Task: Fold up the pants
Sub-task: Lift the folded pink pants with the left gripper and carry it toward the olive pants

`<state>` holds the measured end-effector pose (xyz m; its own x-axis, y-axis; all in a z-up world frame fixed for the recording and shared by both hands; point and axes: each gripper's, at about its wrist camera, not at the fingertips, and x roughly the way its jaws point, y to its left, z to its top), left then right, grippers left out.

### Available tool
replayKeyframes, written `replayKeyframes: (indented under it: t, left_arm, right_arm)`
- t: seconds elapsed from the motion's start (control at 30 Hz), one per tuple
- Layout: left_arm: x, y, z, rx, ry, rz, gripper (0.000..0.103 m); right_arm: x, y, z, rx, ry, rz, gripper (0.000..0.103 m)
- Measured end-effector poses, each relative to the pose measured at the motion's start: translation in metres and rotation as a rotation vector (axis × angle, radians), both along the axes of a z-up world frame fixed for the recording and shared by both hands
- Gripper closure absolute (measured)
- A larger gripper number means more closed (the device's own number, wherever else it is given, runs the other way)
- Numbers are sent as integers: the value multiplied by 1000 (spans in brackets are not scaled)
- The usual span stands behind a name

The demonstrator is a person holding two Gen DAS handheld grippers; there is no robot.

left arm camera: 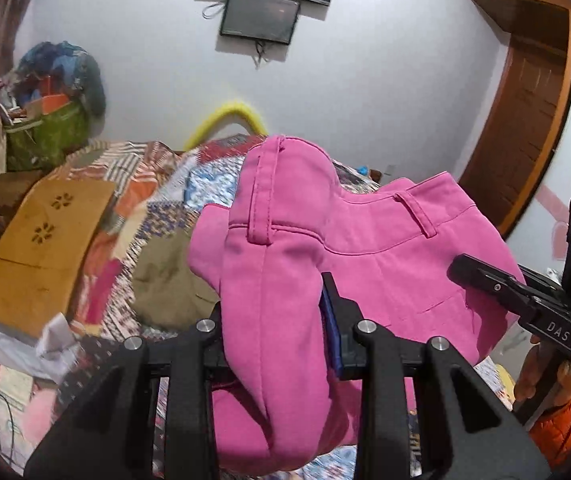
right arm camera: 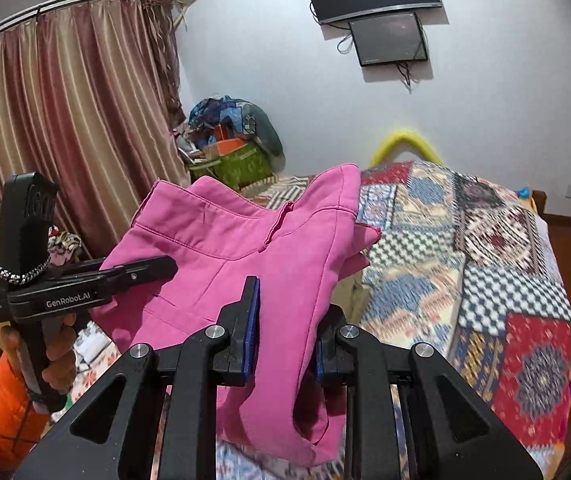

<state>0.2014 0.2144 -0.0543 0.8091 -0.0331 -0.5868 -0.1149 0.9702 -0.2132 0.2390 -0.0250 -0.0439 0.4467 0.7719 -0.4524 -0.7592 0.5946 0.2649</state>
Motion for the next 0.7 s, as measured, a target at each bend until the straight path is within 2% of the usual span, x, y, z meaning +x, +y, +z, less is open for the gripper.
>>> replayKeyframes:
  t: [0.2,0.3,0.5,0.7]
  left_arm:
    - [33,45,-14,-29,17,33,71]
    - [52,66,-24,-18,26,38,71]
    - [95,105,-52,8,71,63,71]
    - [137,136,-93,29,133,64,71]
  right_arm:
    - [23,39,-1,1,-16,12,84]
    - [37,60,-8,-13,-18,11,84]
    - [71,99,-38,-13,17,1,84]
    - [108,130,-81,-54,82,-17,84]
